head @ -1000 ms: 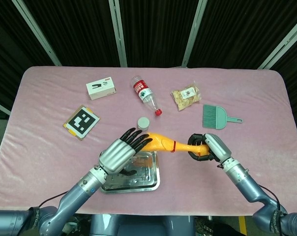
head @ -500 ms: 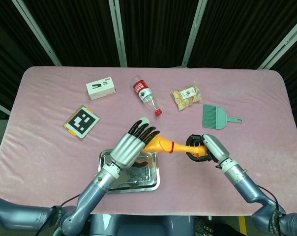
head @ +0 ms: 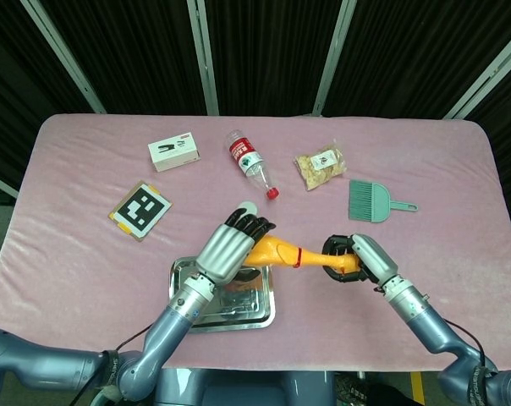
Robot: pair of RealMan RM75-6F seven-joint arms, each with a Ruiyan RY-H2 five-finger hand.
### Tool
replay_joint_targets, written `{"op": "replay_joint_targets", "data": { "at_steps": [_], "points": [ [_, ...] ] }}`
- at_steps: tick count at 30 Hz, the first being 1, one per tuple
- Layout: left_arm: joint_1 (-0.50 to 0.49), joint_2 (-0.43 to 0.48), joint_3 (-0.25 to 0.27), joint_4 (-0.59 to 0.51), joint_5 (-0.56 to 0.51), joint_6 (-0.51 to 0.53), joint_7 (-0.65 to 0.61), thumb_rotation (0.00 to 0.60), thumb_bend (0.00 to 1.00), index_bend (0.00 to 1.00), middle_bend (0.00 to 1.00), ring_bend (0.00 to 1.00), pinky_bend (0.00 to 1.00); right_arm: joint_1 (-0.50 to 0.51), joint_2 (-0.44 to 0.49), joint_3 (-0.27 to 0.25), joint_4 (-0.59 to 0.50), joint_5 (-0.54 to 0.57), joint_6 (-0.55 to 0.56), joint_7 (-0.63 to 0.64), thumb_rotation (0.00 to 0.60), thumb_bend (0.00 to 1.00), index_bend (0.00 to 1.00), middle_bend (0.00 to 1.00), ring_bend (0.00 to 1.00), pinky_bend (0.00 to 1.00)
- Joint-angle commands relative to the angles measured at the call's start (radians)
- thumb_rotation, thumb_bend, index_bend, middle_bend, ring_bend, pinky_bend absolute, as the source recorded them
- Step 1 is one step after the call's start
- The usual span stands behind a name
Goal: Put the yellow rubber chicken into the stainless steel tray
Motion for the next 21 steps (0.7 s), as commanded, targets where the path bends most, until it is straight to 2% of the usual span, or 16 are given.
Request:
{"op": "replay_joint_targets", "data": {
  "at_steps": [1, 5, 13, 19, 21],
  "points": [
    [-0.013, -0.010, -0.002, 0.007, -0.017, 0.012, 0.013, 0.600, 0.27, 0.23, 0.24, 0.21, 0.15, -0.001, 0.002, -0.003, 0.001, -0.003, 0.001, 0.006, 0.600, 0.76, 0.86, 0.70, 0.69, 0.85],
    [-0.034, -0.028, -0.008, 0.023, -0.046, 0.026, 0.028, 0.600, 0.41, 0.30, 0.31, 0.28, 0.23, -0.002, 0.005, -0.007, 0.002, -0.007, 0.004, 0.014, 0.600, 0.76, 0.87, 0.70, 0.69, 0.86],
    [-0.072, -0.080, -0.025, 0.068, -0.032, 0.060, 0.016, 0.600, 0.66, 0.57, 0.59, 0.54, 0.46, -0.003, 0.008, -0.014, 0.004, -0.012, 0.005, 0.025, 0.600, 0.76, 0.88, 0.71, 0.70, 0.86],
    [-0.090, -0.099, -0.030, 0.103, -0.002, 0.070, -0.017, 0.600, 0.76, 0.75, 0.78, 0.70, 0.52, -0.009, 0.009, -0.019, 0.000, -0.021, 0.021, 0.030, 0.600, 0.76, 0.88, 0.71, 0.70, 0.86],
    [-0.091, -0.107, -0.027, 0.114, 0.016, 0.077, -0.037, 0.600, 0.76, 0.77, 0.81, 0.73, 0.52, -0.010, 0.009, -0.020, -0.001, -0.024, 0.025, 0.032, 0.600, 0.77, 0.88, 0.71, 0.70, 0.86]
  ]
}}
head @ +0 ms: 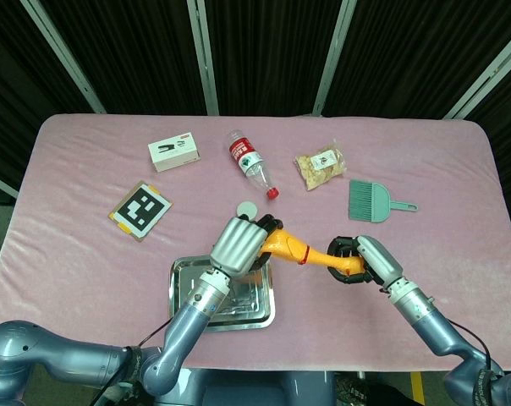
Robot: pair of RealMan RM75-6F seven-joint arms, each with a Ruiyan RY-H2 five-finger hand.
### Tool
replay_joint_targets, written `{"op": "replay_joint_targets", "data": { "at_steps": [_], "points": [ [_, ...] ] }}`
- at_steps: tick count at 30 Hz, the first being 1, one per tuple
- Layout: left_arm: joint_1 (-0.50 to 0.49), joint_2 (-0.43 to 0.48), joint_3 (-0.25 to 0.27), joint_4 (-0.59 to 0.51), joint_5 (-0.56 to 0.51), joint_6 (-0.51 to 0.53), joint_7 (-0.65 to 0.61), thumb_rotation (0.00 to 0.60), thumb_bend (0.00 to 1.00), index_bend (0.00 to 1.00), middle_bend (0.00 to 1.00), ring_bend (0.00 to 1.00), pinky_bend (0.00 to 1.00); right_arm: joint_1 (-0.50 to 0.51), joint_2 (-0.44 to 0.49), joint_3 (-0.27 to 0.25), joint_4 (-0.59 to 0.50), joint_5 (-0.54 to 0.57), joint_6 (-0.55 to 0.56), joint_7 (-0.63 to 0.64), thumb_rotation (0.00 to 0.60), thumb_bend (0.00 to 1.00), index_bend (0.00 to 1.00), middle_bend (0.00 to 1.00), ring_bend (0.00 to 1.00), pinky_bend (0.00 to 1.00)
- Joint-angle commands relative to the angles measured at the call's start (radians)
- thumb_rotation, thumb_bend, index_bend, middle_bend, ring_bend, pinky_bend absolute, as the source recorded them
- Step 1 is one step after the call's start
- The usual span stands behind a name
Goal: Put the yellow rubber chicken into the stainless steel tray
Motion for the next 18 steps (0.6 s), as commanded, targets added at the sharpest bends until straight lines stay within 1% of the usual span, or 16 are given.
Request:
{"op": "replay_joint_targets", "data": {
  "at_steps": [1, 2, 3, 5, 6, 7, 8, 10, 13, 16, 18],
  "points": [
    [-0.003, -0.011, 0.004, 0.019, 0.025, 0.011, -0.025, 0.600, 0.75, 0.77, 0.80, 0.72, 0.52, -0.001, 0.000, -0.002, 0.000, -0.003, 0.003, 0.003, 0.600, 0.77, 0.88, 0.71, 0.70, 0.86],
    [-0.004, -0.013, 0.007, 0.023, 0.028, 0.013, -0.028, 0.600, 0.73, 0.75, 0.79, 0.71, 0.52, -0.001, 0.000, -0.002, 0.000, -0.003, 0.004, 0.004, 0.600, 0.77, 0.88, 0.71, 0.70, 0.86],
    [-0.003, -0.012, 0.010, 0.024, 0.031, 0.010, -0.034, 0.600, 0.69, 0.70, 0.74, 0.68, 0.51, -0.002, 0.000, -0.002, 0.001, -0.003, 0.006, 0.007, 0.600, 0.77, 0.88, 0.71, 0.70, 0.86],
    [-0.001, -0.005, 0.016, 0.021, 0.031, 0.006, -0.042, 0.600, 0.55, 0.56, 0.63, 0.57, 0.49, -0.002, -0.001, -0.002, 0.004, -0.003, 0.007, 0.010, 0.600, 0.77, 0.88, 0.71, 0.70, 0.86],
    [0.002, 0.004, 0.022, 0.014, 0.026, 0.002, -0.040, 0.600, 0.45, 0.46, 0.54, 0.50, 0.47, -0.002, 0.000, -0.002, 0.005, -0.002, 0.007, 0.013, 0.600, 0.77, 0.88, 0.71, 0.70, 0.86],
    [0.003, 0.012, 0.025, 0.008, 0.023, -0.001, -0.039, 0.588, 0.36, 0.36, 0.46, 0.43, 0.43, -0.002, 0.001, -0.002, 0.007, 0.000, 0.007, 0.016, 0.600, 0.77, 0.88, 0.71, 0.70, 0.86],
    [0.005, 0.019, 0.027, 0.001, 0.019, -0.002, -0.038, 0.575, 0.31, 0.31, 0.41, 0.38, 0.41, -0.002, 0.001, -0.001, 0.009, 0.001, 0.006, 0.018, 0.600, 0.77, 0.88, 0.71, 0.70, 0.86],
    [0.008, 0.032, 0.032, -0.009, 0.010, -0.005, -0.034, 0.525, 0.20, 0.17, 0.28, 0.27, 0.31, -0.001, 0.001, 0.001, 0.012, 0.005, 0.006, 0.022, 0.600, 0.77, 0.88, 0.71, 0.70, 0.86],
    [0.010, 0.054, 0.034, -0.032, -0.016, -0.010, -0.020, 0.475, 0.13, 0.09, 0.19, 0.19, 0.26, 0.001, 0.002, 0.005, 0.015, 0.009, 0.005, 0.030, 0.600, 0.77, 0.88, 0.71, 0.70, 0.86],
    [0.009, 0.068, 0.030, -0.048, -0.032, -0.012, -0.019, 0.451, 0.12, 0.06, 0.16, 0.16, 0.23, 0.002, 0.002, 0.007, 0.016, 0.011, 0.004, 0.030, 0.600, 0.78, 0.88, 0.71, 0.70, 0.86],
    [0.007, 0.072, 0.029, -0.050, -0.031, -0.009, -0.023, 0.451, 0.12, 0.06, 0.15, 0.16, 0.23, 0.002, 0.004, 0.007, 0.014, 0.010, 0.004, 0.028, 0.600, 0.78, 0.88, 0.71, 0.70, 0.86]
  ]
}}
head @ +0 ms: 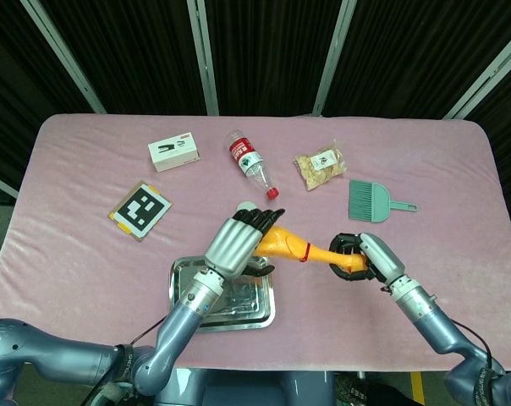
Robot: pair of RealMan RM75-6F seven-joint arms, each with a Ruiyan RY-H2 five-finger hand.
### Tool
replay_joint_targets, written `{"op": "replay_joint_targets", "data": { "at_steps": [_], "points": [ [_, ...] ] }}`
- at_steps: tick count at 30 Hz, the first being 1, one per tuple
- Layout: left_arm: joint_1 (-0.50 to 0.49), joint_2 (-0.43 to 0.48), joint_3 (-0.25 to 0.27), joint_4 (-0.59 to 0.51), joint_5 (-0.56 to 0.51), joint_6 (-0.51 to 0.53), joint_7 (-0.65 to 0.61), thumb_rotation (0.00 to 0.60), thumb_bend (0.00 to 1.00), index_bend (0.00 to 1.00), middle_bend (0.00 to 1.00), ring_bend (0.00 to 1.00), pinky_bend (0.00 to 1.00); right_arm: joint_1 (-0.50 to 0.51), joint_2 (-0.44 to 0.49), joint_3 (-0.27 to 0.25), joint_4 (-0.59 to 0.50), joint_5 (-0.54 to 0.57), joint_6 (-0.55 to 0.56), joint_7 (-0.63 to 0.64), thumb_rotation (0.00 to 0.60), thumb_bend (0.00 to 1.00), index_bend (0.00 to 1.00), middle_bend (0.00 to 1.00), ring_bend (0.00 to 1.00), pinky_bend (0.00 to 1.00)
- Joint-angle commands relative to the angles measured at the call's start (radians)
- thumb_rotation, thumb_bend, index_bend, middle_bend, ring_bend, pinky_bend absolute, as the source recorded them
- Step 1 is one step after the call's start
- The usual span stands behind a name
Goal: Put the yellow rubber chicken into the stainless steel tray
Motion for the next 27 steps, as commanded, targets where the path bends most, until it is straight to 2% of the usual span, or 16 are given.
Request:
{"op": "replay_joint_targets", "data": {
  "at_steps": [1, 9, 12, 14, 16, 19, 22, 27],
  "points": [
    [-0.002, 0.004, -0.001, -0.003, -0.001, 0.001, -0.004, 0.450, 0.12, 0.06, 0.16, 0.16, 0.23, 0.000, 0.001, 0.000, -0.003, 0.000, 0.001, -0.002, 0.600, 0.78, 0.88, 0.71, 0.70, 0.87],
    [-0.017, 0.000, -0.004, 0.005, -0.024, 0.004, 0.000, 0.449, 0.13, 0.10, 0.17, 0.16, 0.23, -0.005, 0.010, -0.002, -0.026, -0.004, 0.011, -0.019, 0.600, 0.78, 0.89, 0.71, 0.70, 0.87],
    [-0.024, -0.006, -0.006, 0.014, -0.036, 0.003, 0.001, 0.452, 0.20, 0.13, 0.20, 0.18, 0.23, -0.008, 0.014, -0.005, -0.037, -0.010, 0.017, -0.027, 0.600, 0.78, 0.89, 0.71, 0.70, 0.87],
    [-0.030, -0.010, -0.008, 0.018, -0.046, -0.001, -0.001, 0.479, 0.29, 0.20, 0.27, 0.24, 0.25, -0.009, 0.015, -0.006, -0.043, -0.013, 0.020, -0.031, 0.600, 0.79, 0.89, 0.72, 0.71, 0.87],
    [-0.036, -0.015, -0.011, 0.019, -0.053, -0.006, -0.007, 0.545, 0.41, 0.33, 0.40, 0.37, 0.35, -0.009, 0.015, -0.008, -0.047, -0.016, 0.021, -0.035, 0.600, 0.79, 0.89, 0.72, 0.71, 0.87],
    [-0.042, -0.027, -0.014, 0.030, -0.039, -0.002, -0.025, 0.599, 0.55, 0.52, 0.58, 0.55, 0.54, -0.009, 0.013, -0.012, -0.052, -0.021, 0.021, -0.041, 0.600, 0.79, 0.89, 0.72, 0.71, 0.87],
    [-0.039, -0.045, -0.013, 0.057, 0.012, 0.012, -0.077, 0.600, 0.64, 0.63, 0.69, 0.65, 0.64, -0.009, 0.013, -0.014, -0.054, -0.022, 0.020, -0.045, 0.600, 0.79, 0.89, 0.72, 0.71, 0.87],
    [-0.038, -0.048, -0.003, 0.079, 0.033, 0.009, -0.099, 0.600, 0.70, 0.72, 0.77, 0.72, 0.71, -0.008, 0.010, -0.015, -0.054, -0.021, 0.017, -0.045, 0.600, 0.79, 0.89, 0.72, 0.71, 0.87]
  ]
}}
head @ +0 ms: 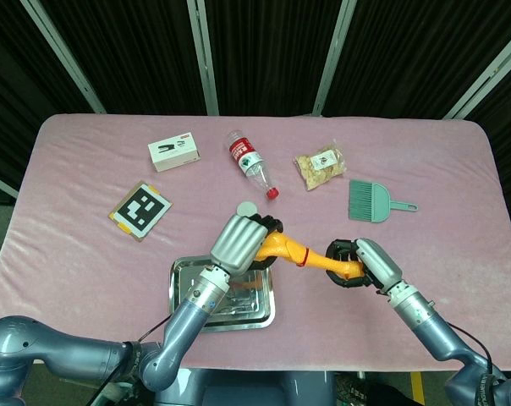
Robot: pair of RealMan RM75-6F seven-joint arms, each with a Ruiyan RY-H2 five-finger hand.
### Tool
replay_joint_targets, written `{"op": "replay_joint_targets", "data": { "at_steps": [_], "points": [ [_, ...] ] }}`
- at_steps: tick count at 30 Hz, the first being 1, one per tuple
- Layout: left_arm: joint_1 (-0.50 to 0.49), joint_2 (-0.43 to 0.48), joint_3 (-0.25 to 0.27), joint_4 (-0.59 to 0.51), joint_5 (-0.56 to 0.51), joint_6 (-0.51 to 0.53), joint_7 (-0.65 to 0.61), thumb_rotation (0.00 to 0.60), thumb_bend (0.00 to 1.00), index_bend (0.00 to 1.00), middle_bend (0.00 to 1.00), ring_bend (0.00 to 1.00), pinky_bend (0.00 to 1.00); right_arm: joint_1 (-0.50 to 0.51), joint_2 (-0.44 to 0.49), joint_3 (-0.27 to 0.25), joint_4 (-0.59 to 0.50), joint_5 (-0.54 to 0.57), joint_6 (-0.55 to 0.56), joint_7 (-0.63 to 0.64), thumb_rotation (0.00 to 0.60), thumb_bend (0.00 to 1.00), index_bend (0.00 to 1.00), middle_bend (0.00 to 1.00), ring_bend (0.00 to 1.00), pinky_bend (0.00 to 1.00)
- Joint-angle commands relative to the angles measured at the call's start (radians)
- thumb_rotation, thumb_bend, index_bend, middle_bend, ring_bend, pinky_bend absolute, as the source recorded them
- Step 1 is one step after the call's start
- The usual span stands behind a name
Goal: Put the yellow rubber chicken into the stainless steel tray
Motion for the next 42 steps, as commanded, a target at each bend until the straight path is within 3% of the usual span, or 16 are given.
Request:
{"op": "replay_joint_targets", "data": {
  "at_steps": [1, 5, 8, 10, 13, 19, 29, 33, 36, 39, 42],
  "points": [
    [-0.001, -0.003, 0.002, 0.006, -0.001, -0.001, -0.003, 0.600, 0.71, 0.73, 0.79, 0.73, 0.72, 0.000, -0.001, -0.001, -0.001, 0.000, -0.001, 0.000, 0.600, 0.79, 0.89, 0.72, 0.71, 0.87],
    [-0.003, -0.003, 0.003, 0.005, -0.005, -0.005, -0.001, 0.600, 0.66, 0.71, 0.76, 0.72, 0.72, -0.001, -0.001, -0.002, -0.002, -0.001, 0.002, -0.001, 0.600, 0.79, 0.89, 0.72, 0.71, 0.87],
    [-0.001, 0.002, 0.007, -0.002, -0.007, -0.008, -0.004, 0.600, 0.45, 0.49, 0.57, 0.54, 0.56, -0.002, 0.000, -0.001, 0.001, 0.002, 0.004, 0.001, 0.600, 0.79, 0.89, 0.72, 0.71, 0.87],
    [0.001, 0.013, 0.011, -0.014, -0.017, -0.014, 0.000, 0.600, 0.28, 0.28, 0.37, 0.38, 0.40, -0.003, 0.000, 0.001, 0.003, 0.005, 0.006, 0.004, 0.600, 0.80, 0.89, 0.72, 0.71, 0.87],
    [0.004, 0.029, 0.014, -0.035, -0.035, -0.014, 0.019, 0.590, 0.16, 0.10, 0.20, 0.21, 0.29, -0.003, 0.001, 0.005, 0.009, 0.012, 0.005, 0.009, 0.600, 0.80, 0.89, 0.72, 0.71, 0.87],
    [0.011, 0.057, 0.016, -0.068, -0.046, -0.014, 0.018, 0.528, 0.10, 0.00, 0.08, 0.10, 0.23, -0.005, 0.004, 0.014, 0.020, 0.026, 0.007, 0.018, 0.600, 0.81, 0.89, 0.72, 0.71, 0.87],
    [0.010, 0.069, 0.020, -0.070, -0.058, -0.015, 0.019, 0.526, 0.11, 0.03, 0.10, 0.09, 0.23, -0.006, 0.004, 0.013, 0.019, 0.019, 0.009, 0.029, 0.600, 0.82, 0.89, 0.72, 0.71, 0.87],
    [0.002, 0.062, 0.013, -0.064, -0.068, -0.015, 0.020, 0.539, 0.21, 0.12, 0.17, 0.12, 0.24, -0.008, 0.004, 0.008, 0.015, 0.009, 0.014, 0.030, 0.600, 0.82, 0.90, 0.72, 0.71, 0.87],
    [-0.005, 0.050, 0.007, -0.053, -0.062, -0.007, 0.019, 0.595, 0.35, 0.31, 0.35, 0.29, 0.32, -0.008, 0.005, 0.006, 0.013, 0.003, 0.017, 0.030, 0.600, 0.82, 0.90, 0.72, 0.71, 0.87],
    [-0.009, 0.032, 0.004, -0.035, -0.040, 0.009, 0.010, 0.600, 0.48, 0.51, 0.57, 0.51, 0.47, -0.009, 0.005, 0.004, 0.010, -0.001, 0.019, 0.030, 0.600, 0.82, 0.90, 0.72, 0.71, 0.87],
    [-0.012, 0.021, 0.008, -0.018, -0.023, 0.015, 0.005, 0.600, 0.57, 0.66, 0.72, 0.65, 0.58, -0.009, 0.006, 0.001, 0.007, -0.006, 0.021, 0.032, 0.600, 0.83, 0.90, 0.72, 0.72, 0.87]
  ]
}}
